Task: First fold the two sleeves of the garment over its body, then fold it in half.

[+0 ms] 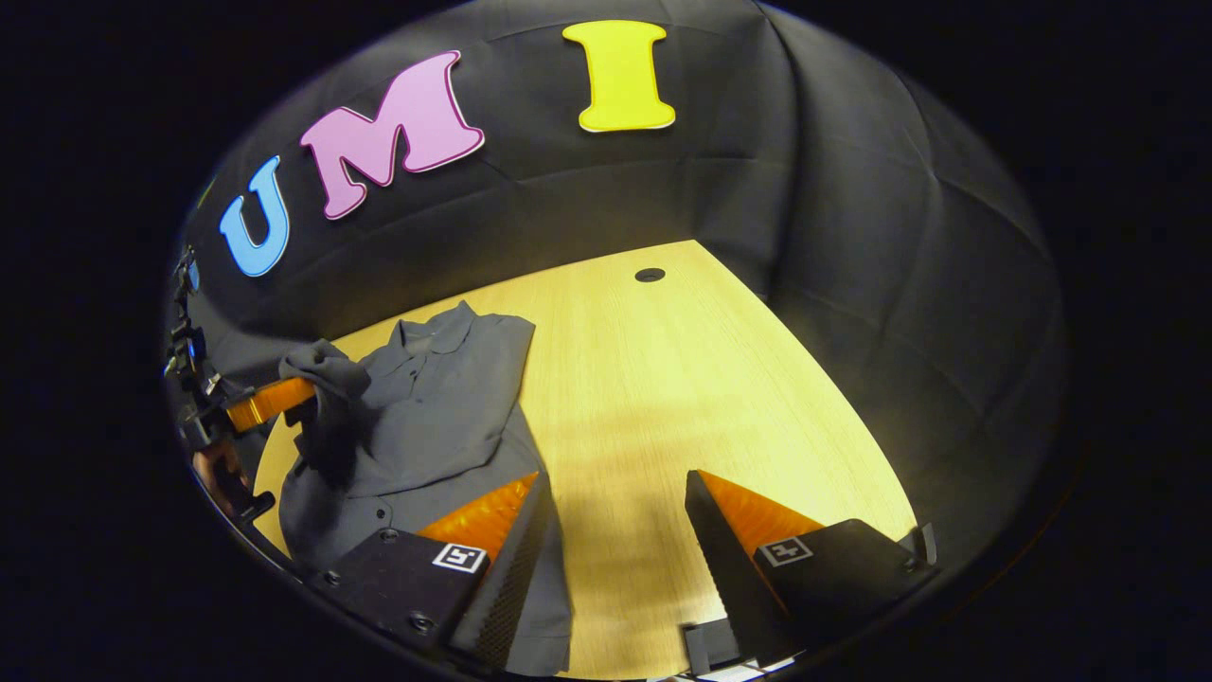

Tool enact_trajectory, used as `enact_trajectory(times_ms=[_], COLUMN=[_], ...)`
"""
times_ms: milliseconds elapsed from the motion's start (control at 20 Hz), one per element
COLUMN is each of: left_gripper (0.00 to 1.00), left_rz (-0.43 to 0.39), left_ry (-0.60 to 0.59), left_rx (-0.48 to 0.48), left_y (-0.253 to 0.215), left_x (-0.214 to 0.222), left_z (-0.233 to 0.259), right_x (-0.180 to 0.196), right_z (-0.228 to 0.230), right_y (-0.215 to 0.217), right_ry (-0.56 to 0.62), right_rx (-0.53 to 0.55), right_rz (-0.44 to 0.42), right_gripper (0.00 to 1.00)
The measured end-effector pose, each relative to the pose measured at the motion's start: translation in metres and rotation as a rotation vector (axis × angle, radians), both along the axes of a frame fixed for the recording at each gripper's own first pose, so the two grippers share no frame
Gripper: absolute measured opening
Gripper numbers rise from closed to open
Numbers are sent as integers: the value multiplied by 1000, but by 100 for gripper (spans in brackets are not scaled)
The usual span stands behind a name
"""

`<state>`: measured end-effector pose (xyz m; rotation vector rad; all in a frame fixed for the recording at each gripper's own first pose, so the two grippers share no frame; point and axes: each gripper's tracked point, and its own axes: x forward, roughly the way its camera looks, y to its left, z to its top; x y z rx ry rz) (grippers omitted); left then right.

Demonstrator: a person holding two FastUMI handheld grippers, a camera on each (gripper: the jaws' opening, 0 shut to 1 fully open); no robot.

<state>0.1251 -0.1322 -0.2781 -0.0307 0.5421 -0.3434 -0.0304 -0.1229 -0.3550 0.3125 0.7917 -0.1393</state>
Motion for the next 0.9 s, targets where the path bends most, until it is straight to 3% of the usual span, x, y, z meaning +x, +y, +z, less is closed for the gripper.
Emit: enact_trajectory(times_ms=[100, 150, 200, 300, 350, 400, 550, 650, 700, 750, 900], left_gripper=[15, 24, 21, 27, 41, 37, 53, 80, 83, 96, 96], left_rz=[-36, -52, -67, -84, -91, -104, -152, -178, -186, -197, -213], left_ry=[29, 46, 62, 89, 101, 111, 133, 131, 119, 108, 86], left_rx=[-4, 0, 4, 9, 8, 4, -32, -66, -79, -91, -109], left_y=[-21, -30, -36, -47, -51, -57, -71, -77, -78, -81, -75], left_x=[-5, -7, -9, -14, -18, -23, -39, -48, -52, -57, -75], left_z=[-19, -29, -38, -55, -60, -65, -68, -62, -55, -49, -34], right_x=[-2, -5, -8, -13, -15, -18, -23, -27, -29, -32, -44], right_z=[-3, -5, -6, -8, -8, -9, -12, -14, -15, -16, -19], right_y=[-1, -2, -4, -7, -8, -8, -4, 2, 7, 14, 38], right_ry=[6, 10, 15, 26, 29, 32, 43, 54, 60, 66, 86], right_rx=[10, 15, 16, 20, 25, 30, 35, 41, 48, 55, 74], right_rz=[7, 11, 14, 15, 12, 10, 21, 33, 39, 48, 78], right_gripper=[88, 88, 88, 88, 88, 88, 89, 89, 89, 89, 94])
